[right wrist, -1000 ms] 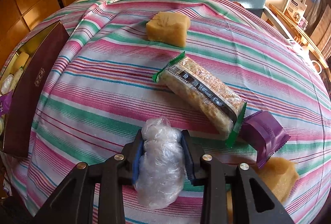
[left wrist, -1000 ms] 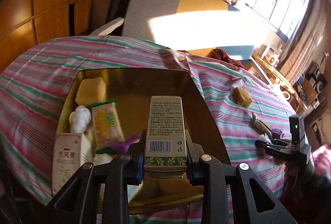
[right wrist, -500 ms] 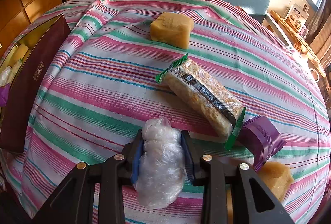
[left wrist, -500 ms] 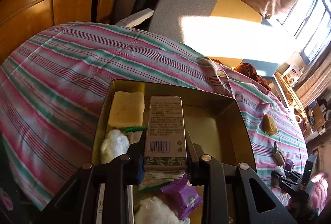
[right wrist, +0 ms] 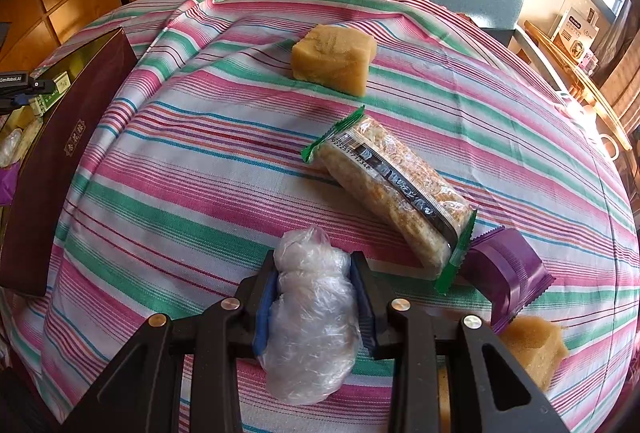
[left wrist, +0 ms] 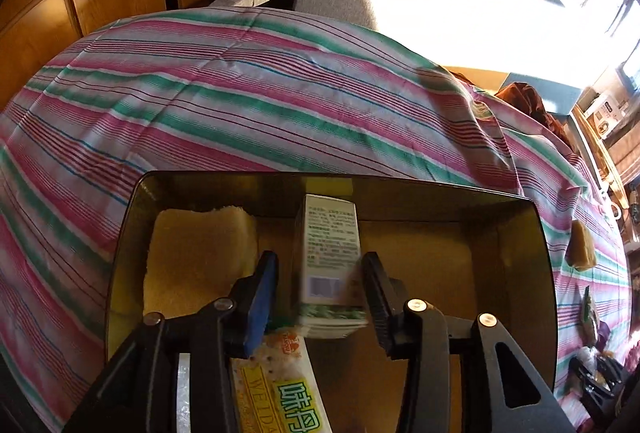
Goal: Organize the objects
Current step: 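Lower the green box into the gold tray and open the left tool while the right tool holds the bag, then carry the clear plastic bag into the tray and open the right tool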
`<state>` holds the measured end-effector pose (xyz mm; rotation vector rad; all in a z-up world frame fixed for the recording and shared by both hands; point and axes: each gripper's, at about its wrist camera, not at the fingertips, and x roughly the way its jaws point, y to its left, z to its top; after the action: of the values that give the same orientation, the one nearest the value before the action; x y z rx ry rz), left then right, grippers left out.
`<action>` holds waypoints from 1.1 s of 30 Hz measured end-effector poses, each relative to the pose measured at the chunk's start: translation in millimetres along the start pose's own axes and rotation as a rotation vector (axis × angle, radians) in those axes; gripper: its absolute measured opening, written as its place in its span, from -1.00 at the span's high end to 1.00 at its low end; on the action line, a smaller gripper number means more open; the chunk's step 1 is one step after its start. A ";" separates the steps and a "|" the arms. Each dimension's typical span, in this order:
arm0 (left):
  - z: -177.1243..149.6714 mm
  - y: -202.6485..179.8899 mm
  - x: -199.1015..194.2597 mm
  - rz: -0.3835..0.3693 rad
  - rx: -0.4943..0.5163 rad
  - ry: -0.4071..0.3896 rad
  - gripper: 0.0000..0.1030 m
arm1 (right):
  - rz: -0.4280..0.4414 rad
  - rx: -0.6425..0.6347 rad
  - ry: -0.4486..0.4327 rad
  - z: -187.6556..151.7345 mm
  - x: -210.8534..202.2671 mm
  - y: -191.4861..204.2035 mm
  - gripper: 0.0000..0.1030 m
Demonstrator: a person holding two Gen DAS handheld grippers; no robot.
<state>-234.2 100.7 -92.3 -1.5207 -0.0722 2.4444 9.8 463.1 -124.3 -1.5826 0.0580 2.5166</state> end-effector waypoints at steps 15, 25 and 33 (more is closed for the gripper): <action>-75.1 -6.1 -111.5 0.041 0.098 -0.256 -0.11 | -0.030 -0.007 -0.001 3.1 -0.5 5.4 0.35; -118.6 -0.2 -159.6 0.027 0.113 -0.346 -0.20 | 0.132 0.102 -0.130 34.7 -52.0 45.4 0.36; -132.0 20.0 -171.5 0.010 0.091 -0.363 -0.22 | 0.291 -0.061 -0.193 86.8 -83.9 170.6 0.35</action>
<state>-49.2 26.8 -5.3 -1.0283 -0.0205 2.6622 -59.8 295.5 -20.6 -1.4340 0.2017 2.9080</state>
